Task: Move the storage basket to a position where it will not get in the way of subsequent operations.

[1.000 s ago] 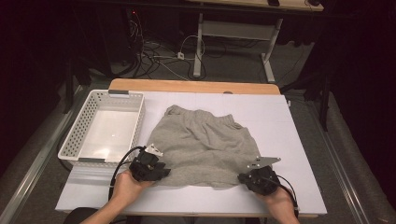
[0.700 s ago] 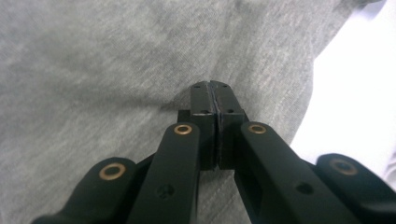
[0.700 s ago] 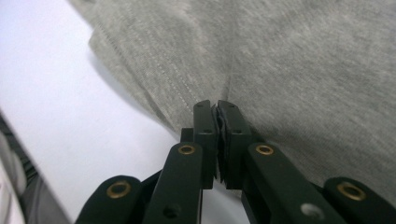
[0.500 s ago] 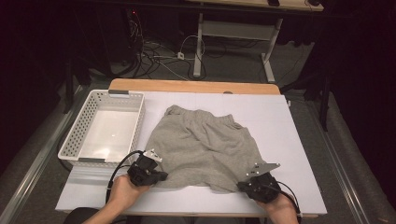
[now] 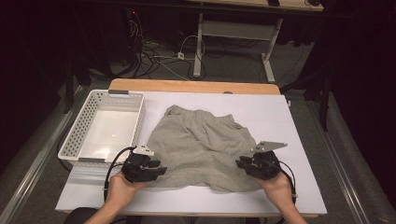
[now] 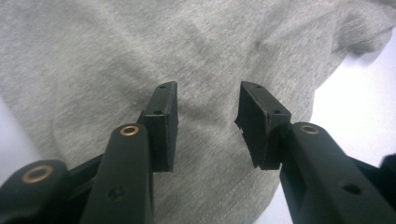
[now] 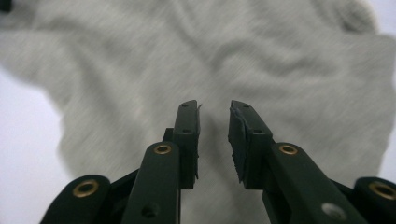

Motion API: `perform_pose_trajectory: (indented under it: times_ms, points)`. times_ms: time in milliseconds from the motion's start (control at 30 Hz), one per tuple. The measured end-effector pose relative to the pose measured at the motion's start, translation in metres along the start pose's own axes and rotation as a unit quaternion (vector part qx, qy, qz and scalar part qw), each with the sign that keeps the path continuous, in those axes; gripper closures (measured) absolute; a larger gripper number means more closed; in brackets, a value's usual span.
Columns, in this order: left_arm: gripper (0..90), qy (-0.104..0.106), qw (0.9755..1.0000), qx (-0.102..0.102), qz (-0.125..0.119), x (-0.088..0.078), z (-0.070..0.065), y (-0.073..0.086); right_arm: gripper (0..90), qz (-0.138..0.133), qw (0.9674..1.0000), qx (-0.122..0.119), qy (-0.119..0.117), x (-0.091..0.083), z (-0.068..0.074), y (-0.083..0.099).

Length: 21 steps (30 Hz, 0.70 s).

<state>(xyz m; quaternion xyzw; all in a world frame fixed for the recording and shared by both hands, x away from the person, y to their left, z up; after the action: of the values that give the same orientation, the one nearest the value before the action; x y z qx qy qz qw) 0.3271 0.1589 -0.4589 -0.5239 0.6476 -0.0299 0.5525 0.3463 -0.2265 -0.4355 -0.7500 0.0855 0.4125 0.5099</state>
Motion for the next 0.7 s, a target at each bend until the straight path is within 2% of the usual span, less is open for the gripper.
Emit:
perform_pose_trajectory:
  times_ms: [267,333,500,567,700]
  points:
    - [52.1,-0.011,0.9999,0.003,-0.001,-0.002,0.002,0.0,64.4,-0.005,0.9995,0.007,0.031,0.025,-0.014,-0.025]
    - [49.7,-0.013,0.9999,0.003,-0.002,-0.003,0.002,0.0,63.3,0.003,0.999,0.005,0.043,0.034,-0.018,-0.034]
    - [47.3,-0.021,0.9997,0.001,-0.012,-0.006,0.002,0.002,61.8,0.004,0.9985,0.012,0.053,0.044,-0.026,-0.045]
    - [45.7,-0.026,0.9996,-0.002,-0.014,-0.006,0.003,0.002,61.4,0.006,0.9982,0.027,0.053,0.05,-0.031,-0.051]
    - [45.7,-0.024,0.9996,-0.003,-0.016,-0.004,0.004,0.002,61.1,0.013,0.9981,0.022,0.055,0.056,-0.032,-0.055]
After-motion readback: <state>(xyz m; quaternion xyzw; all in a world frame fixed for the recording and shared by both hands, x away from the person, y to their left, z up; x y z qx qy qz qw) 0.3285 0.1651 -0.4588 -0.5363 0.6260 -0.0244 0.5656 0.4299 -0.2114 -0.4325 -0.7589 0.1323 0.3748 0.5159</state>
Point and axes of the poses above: each handheld gripper's, and its own axes: x roughly forward along the jaws, y roughly out of its underside, z roughly to its left, the point moved 1 cm from there along x, roughly forward along the jaws, and after that the axes turned 14 degrees about y, right-handed, at the moved point
